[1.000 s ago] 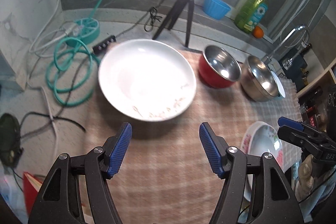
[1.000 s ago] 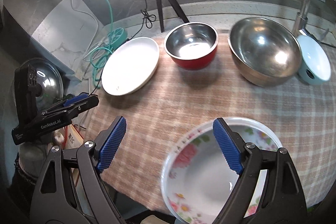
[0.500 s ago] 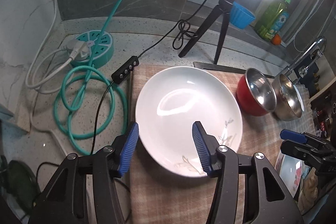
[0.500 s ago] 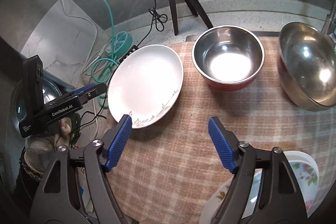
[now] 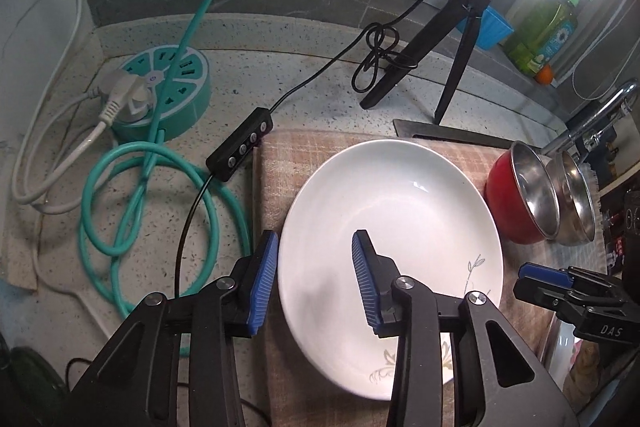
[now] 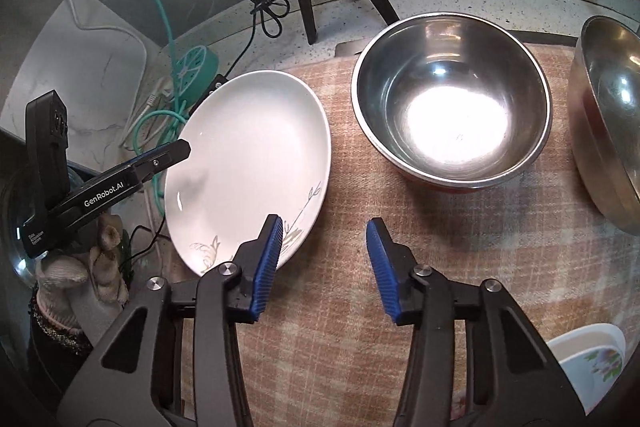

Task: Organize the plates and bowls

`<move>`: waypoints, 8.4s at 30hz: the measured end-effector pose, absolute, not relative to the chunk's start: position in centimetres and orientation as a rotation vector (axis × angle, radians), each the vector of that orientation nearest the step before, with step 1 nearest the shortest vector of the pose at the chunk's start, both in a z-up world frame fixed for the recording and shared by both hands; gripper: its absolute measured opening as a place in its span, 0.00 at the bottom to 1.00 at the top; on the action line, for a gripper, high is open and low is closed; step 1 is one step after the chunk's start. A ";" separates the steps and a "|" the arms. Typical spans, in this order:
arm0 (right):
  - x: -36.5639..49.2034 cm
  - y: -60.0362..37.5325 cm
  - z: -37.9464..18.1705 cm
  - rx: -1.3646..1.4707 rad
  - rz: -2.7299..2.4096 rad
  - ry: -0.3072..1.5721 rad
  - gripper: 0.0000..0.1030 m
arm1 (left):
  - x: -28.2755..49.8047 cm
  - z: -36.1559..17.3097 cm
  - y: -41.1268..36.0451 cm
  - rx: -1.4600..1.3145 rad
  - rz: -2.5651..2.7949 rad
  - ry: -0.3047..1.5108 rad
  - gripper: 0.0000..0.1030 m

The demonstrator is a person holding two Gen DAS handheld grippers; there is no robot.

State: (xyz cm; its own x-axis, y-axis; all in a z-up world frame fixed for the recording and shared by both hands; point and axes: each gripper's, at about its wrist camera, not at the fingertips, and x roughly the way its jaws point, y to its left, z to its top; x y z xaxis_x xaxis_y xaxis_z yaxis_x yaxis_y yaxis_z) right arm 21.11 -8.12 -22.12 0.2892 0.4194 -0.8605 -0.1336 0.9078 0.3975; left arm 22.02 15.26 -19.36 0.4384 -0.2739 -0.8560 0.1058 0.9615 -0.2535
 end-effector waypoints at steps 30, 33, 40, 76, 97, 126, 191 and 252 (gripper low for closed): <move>22.5 -5.7 -23.5 0.225 0.413 1.285 0.11 | 22.0 -19.8 15.2 -0.175 -0.218 1.123 0.18; 21.8 -5.7 -23.2 0.212 0.418 1.285 0.11 | 21.2 -19.8 15.1 -0.185 -0.213 1.126 0.18; 20.0 -6.9 -22.4 0.209 0.432 1.284 0.11 | 19.1 -19.1 14.6 -0.209 -0.208 1.120 0.18; 8.7 -20.6 -17.4 0.164 0.477 1.206 0.11 | 7.6 -13.3 3.0 -0.233 -0.271 1.009 0.18; 6.4 -30.6 -20.0 0.167 0.368 1.257 0.11 | 3.9 -15.9 -6.4 -0.239 -0.365 1.092 0.18; 5.3 -30.8 -20.6 0.003 0.335 1.245 0.12 | 2.9 -17.5 -8.5 -0.177 -0.350 1.171 0.18; 18.7 -38.1 -12.2 0.222 0.389 0.975 0.76 | 11.4 -12.9 -10.5 -0.342 -0.364 1.060 0.48; 30.0 -31.7 -18.5 -0.017 0.512 1.218 0.13 | 17.9 -14.8 -12.5 -0.520 -0.267 1.091 0.25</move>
State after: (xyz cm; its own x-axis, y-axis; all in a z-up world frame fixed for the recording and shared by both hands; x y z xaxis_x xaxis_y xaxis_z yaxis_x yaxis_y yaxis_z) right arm 30.04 -31.73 -18.51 0.2471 0.3664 -0.8970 -0.3845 0.8868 0.2563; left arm 17.88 -12.48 -14.85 0.4456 -0.4534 -0.7719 -0.0452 0.8497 -0.5253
